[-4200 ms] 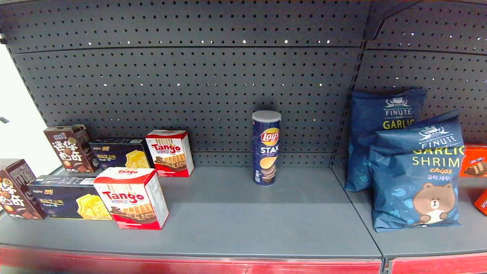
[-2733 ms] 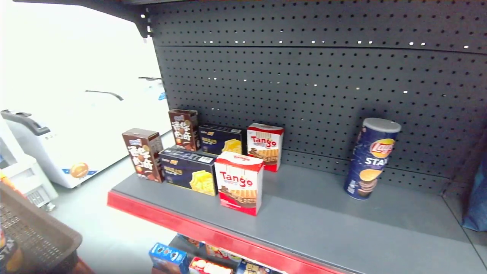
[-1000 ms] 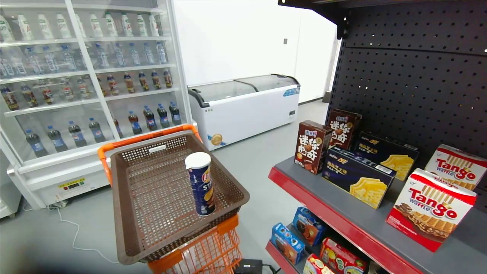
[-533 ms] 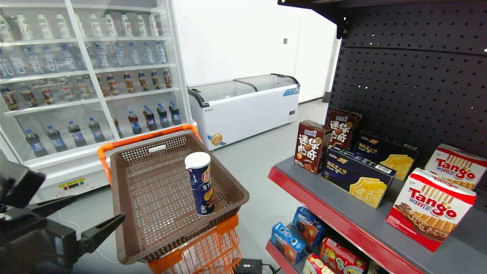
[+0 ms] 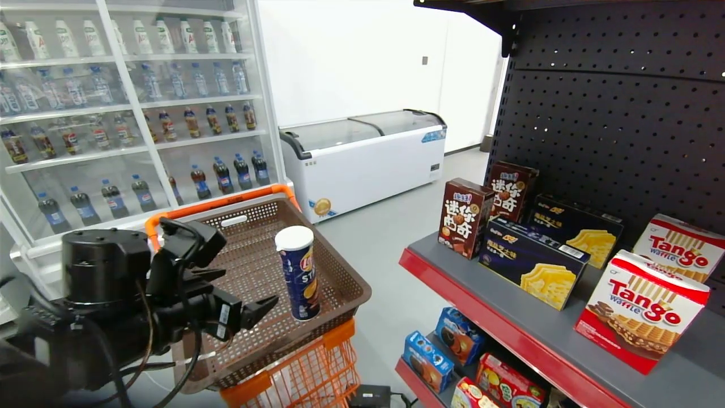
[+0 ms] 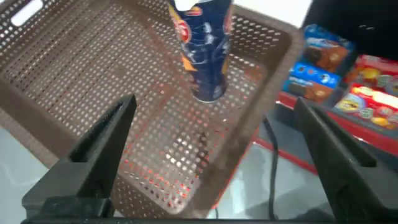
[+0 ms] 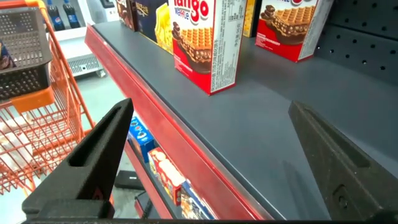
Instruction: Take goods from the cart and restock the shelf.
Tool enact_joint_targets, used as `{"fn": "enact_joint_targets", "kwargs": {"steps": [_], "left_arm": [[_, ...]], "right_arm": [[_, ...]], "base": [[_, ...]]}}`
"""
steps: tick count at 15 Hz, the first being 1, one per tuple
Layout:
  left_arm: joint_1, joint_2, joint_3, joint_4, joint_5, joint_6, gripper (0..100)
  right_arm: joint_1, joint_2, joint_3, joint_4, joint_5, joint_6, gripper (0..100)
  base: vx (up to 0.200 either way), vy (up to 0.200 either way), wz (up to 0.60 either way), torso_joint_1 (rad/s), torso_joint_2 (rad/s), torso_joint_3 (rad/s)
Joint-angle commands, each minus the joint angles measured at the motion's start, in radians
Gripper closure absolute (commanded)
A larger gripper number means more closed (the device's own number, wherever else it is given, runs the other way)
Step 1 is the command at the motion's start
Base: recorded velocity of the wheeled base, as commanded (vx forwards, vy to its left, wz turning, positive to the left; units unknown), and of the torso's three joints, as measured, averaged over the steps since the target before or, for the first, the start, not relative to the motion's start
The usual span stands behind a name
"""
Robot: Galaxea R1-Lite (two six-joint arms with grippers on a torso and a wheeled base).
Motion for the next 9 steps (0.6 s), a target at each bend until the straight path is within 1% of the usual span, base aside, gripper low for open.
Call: {"fn": "enact_joint_targets", "kwargs": {"steps": [1, 2, 4, 5, 6, 7, 8, 9], "left_arm": [[-0.009, 0.177, -0.077, -0.039, 0.036, -0.004, 0], [-0.011, 0.222, -0.084, -0.091, 0.036, -0.004, 0], [-0.02, 0.32, -0.09, -0.228, 0.039, -0.002, 0], [-0.037, 0.348, -0.094, -0.261, 0.05, -0.002, 0], [-0.061, 0.391, -0.095, -0.312, 0.087, -0.002, 0], [-0.072, 0.431, -0.103, -0.353, 0.122, -0.001, 0], [-0.077, 0.452, -0.109, -0.376, 0.14, -0.001, 0], [-0.083, 0.504, -0.13, -0.438, 0.186, -0.001, 0]], "right_arm": [[0.0, 0.001, 0.0, 0.0, 0.001, 0.0, 0], [0.0, 0.001, 0.0, 0.0, 0.001, 0.0, 0], [0.0, 0.001, 0.0, 0.0, 0.001, 0.0, 0], [0.0, 0.001, 0.0, 0.0, 0.001, 0.0, 0], [0.0, 0.001, 0.0, 0.0, 0.001, 0.0, 0], [0.0, 0.001, 0.0, 0.0, 0.001, 0.0, 0], [0.0, 0.001, 0.0, 0.0, 0.001, 0.0, 0], [0.0, 0.001, 0.0, 0.0, 0.001, 0.0, 0]], "base": [[0.0, 0.0, 0.0, 0.0, 0.0, 0.0], [0.0, 0.0, 0.0, 0.0, 0.0, 0.0], [0.0, 0.0, 0.0, 0.0, 0.0, 0.0], [0.0, 0.0, 0.0, 0.0, 0.0, 0.0], [0.0, 0.0, 0.0, 0.0, 0.0, 0.0], [0.0, 0.0, 0.0, 0.0, 0.0, 0.0], [0.0, 0.0, 0.0, 0.0, 0.0, 0.0], [0.0, 0.0, 0.0, 0.0, 0.0, 0.0]]}}
